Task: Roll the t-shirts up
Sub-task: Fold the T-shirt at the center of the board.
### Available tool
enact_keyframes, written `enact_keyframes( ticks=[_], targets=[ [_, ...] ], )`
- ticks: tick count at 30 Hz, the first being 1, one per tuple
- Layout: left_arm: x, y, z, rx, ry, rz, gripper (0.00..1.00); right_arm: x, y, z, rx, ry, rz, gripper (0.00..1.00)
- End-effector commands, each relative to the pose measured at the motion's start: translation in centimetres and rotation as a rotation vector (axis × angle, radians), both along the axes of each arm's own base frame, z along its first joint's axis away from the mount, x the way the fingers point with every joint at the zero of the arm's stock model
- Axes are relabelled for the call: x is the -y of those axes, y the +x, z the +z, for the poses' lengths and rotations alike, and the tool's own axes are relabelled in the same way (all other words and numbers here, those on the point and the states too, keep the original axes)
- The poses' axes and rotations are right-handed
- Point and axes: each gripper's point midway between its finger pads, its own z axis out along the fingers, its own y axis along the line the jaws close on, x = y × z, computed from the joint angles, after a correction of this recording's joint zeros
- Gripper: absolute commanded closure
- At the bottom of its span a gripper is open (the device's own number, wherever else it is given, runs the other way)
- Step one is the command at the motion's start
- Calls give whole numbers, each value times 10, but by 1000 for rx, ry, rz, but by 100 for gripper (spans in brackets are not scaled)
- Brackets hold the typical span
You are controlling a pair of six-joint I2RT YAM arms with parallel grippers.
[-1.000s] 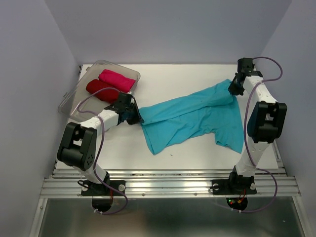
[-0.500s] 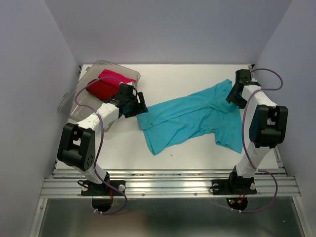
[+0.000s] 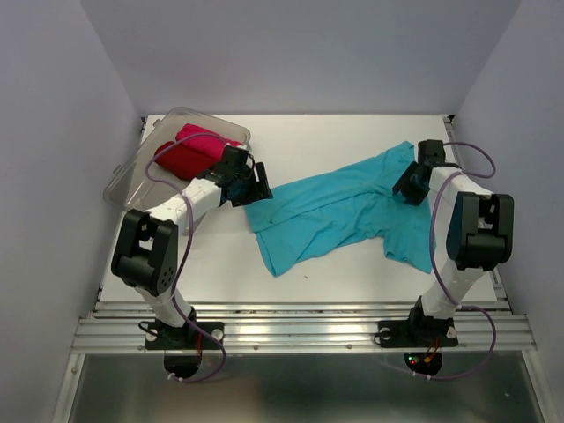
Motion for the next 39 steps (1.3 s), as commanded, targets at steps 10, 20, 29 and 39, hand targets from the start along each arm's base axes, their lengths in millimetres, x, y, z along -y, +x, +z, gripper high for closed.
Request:
enact_keyframes(
  ticks=[10, 20, 29, 39],
  targets=[
    [6, 6, 11, 31, -17, -15, 23, 1, 25, -9, 54, 26, -17, 58],
    [3, 4, 11, 33, -5, -7, 23, 4, 37, 19, 120, -12, 43, 99],
    [1, 8, 11, 35, 14, 2, 23, -11, 17, 47, 93, 51, 87, 99],
    [-2, 4, 6, 26, 20, 4, 23, -18, 4, 77, 82, 68, 130, 99]
  ],
)
